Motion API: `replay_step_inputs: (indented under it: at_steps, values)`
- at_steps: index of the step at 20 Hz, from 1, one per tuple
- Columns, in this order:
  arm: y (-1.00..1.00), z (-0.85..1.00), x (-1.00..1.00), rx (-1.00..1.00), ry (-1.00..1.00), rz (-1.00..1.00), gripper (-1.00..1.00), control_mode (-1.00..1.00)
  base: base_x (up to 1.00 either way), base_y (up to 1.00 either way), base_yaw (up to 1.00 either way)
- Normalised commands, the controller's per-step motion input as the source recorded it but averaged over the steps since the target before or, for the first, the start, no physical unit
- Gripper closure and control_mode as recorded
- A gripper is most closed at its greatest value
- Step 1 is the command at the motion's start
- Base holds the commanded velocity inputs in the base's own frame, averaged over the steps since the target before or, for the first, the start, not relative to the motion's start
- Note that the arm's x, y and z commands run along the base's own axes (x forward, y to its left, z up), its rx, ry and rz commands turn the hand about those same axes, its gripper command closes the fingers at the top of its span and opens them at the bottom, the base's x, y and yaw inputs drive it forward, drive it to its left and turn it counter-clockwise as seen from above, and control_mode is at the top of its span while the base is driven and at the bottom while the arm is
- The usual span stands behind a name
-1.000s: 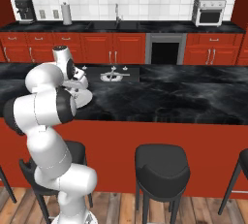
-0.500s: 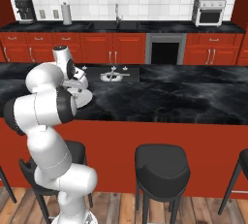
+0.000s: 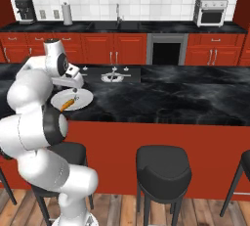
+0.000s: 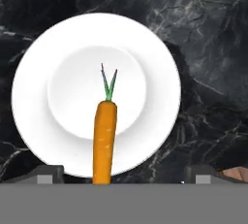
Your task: Pick carrot from the fridge and place it on the plate on the counter.
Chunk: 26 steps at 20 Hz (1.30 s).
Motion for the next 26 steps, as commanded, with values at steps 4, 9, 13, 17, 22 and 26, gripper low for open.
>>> replay_step_inputs:
  at_steps: [4,9,13,17,22,26]
  values:
    - [-0.57,0.39,-1.00,0.00,0.00,0.00,-1.00,-1.00,0.00,0.00,0.00]
    - [-0.96,0.08,-1.00,-0.02,0.01,0.00,-1.00,-1.00,0.00,0.00,0.00]
    - [-1.00,0.03,-0.99,-0.04,0.15,0.00,-1.00,-1.00,0.00,0.00,0.00]
    - [-1.00,0.01,-0.84,-0.01,0.09,0.00,-1.00,-1.00,0.00,0.00,0.00]
    - [-0.84,-0.20,-0.22,0.01,0.12,0.00,-1.00,-1.00,0.00,0.00,0.00]
    - [-0.18,-0.55,0.00,0.00,0.07,0.00,-1.00,-1.00,0.00,0.00,0.00]
